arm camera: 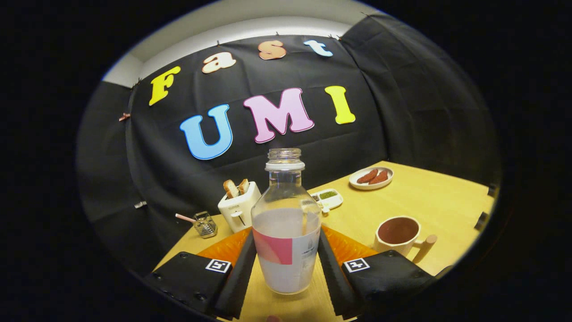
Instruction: Take the bottle from table, then pour the juice into the cup, finally place the bottle on the coaster
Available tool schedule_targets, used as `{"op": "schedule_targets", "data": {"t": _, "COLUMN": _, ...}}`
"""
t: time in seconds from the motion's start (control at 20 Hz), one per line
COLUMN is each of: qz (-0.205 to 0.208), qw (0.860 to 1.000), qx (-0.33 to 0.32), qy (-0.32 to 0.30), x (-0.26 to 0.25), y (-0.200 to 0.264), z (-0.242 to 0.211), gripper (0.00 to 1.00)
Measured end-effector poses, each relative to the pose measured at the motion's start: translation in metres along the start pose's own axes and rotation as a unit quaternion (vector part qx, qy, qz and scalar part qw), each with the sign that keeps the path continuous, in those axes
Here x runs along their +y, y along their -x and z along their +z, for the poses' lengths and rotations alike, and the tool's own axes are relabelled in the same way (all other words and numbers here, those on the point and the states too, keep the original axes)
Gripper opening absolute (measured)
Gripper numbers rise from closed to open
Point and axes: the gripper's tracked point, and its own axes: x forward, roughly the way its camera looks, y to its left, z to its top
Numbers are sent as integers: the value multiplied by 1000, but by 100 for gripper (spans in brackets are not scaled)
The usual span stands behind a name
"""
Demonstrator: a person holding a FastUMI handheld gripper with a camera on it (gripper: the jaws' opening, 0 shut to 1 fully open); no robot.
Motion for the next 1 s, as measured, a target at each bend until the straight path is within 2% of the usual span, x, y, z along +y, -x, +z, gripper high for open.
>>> {"op": "schedule_targets", "data": {"t": 0.25, "qz": 4, "qw": 991, "qx": 10, "qy": -132, "x": -11, "y": -4, "z": -2, "gripper": 76}}
{"op": "schedule_targets", "data": {"t": 0.5, "qz": -3, "qw": 963, "qx": 15, "qy": -268, "x": -19, "y": -11, "z": -10, "gripper": 76}}
{"op": "schedule_targets", "data": {"t": 1.0, "qz": -29, "qw": 917, "qx": -3, "qy": -398, "x": -37, "y": -22, "z": -15, "gripper": 76}}
